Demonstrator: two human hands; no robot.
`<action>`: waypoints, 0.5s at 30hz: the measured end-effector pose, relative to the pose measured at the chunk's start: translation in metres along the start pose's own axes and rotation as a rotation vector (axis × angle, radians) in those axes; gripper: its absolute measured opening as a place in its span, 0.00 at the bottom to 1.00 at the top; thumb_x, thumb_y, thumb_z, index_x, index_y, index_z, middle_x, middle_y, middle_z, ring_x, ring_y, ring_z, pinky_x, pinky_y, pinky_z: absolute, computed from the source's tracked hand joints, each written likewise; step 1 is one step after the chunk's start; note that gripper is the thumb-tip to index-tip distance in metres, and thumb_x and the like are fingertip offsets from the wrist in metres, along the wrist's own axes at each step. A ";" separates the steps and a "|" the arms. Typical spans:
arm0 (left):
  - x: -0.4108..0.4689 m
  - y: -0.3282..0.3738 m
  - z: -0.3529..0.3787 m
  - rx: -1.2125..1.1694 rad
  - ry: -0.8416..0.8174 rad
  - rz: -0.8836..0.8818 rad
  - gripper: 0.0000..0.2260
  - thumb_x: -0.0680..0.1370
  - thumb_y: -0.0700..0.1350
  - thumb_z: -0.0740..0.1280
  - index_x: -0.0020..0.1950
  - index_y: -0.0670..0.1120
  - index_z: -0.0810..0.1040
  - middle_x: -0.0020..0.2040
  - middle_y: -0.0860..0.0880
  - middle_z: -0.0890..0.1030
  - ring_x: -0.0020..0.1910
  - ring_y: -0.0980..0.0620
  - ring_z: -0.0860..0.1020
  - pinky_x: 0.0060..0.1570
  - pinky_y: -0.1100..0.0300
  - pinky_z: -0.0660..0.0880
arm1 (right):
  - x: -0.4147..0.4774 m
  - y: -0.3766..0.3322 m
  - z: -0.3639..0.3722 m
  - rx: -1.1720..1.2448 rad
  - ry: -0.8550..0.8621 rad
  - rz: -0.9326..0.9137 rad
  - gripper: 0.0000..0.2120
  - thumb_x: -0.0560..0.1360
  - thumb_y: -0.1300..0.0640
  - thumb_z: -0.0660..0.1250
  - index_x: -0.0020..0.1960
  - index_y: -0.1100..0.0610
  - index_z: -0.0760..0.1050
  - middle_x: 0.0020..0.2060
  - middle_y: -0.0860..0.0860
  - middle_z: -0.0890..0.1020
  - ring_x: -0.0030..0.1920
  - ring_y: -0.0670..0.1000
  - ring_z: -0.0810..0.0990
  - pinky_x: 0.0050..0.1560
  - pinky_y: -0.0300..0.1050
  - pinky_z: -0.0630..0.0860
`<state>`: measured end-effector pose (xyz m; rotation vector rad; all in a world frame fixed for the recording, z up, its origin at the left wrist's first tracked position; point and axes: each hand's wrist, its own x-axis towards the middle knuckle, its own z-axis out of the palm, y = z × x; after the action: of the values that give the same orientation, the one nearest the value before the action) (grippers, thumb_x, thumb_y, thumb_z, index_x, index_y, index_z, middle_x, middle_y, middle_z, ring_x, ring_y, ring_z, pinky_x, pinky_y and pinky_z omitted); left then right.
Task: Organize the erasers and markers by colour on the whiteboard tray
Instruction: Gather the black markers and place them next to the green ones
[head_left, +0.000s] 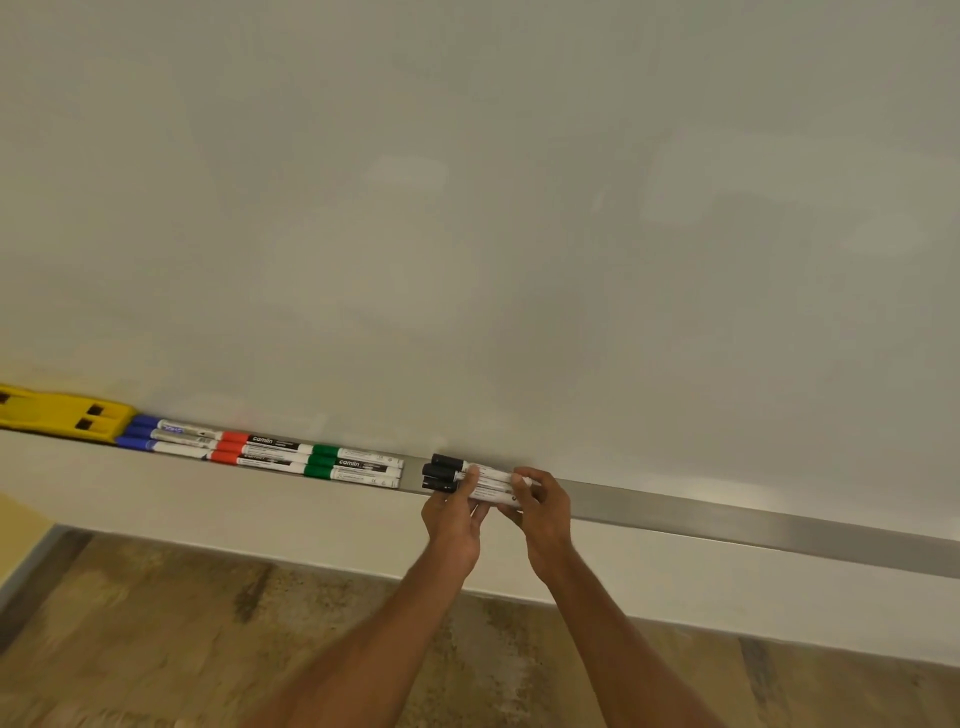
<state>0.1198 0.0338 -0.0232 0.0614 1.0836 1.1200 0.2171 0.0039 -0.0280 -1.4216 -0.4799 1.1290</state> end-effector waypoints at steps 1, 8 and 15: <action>0.001 0.002 -0.002 -0.001 0.001 0.005 0.13 0.74 0.35 0.69 0.57 0.37 0.74 0.55 0.37 0.79 0.49 0.42 0.80 0.43 0.54 0.79 | 0.000 0.000 0.002 0.001 -0.005 -0.002 0.06 0.76 0.63 0.64 0.52 0.62 0.76 0.50 0.63 0.80 0.48 0.56 0.82 0.41 0.43 0.82; 0.006 0.028 -0.011 0.034 -0.047 0.056 0.10 0.72 0.31 0.69 0.52 0.38 0.76 0.51 0.38 0.80 0.50 0.41 0.79 0.49 0.49 0.77 | 0.002 0.004 0.016 -0.005 -0.026 -0.037 0.06 0.76 0.63 0.66 0.51 0.63 0.77 0.48 0.64 0.81 0.46 0.57 0.83 0.38 0.42 0.82; 0.023 0.063 -0.027 0.210 0.045 0.334 0.12 0.73 0.35 0.68 0.57 0.41 0.78 0.52 0.44 0.80 0.52 0.47 0.78 0.60 0.48 0.75 | 0.008 0.007 0.020 -0.054 0.063 -0.020 0.03 0.74 0.65 0.67 0.47 0.61 0.78 0.50 0.65 0.80 0.46 0.58 0.82 0.33 0.40 0.82</action>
<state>0.0571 0.0695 -0.0196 0.3966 1.2594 1.3043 0.2013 0.0196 -0.0335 -1.4914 -0.4818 1.0585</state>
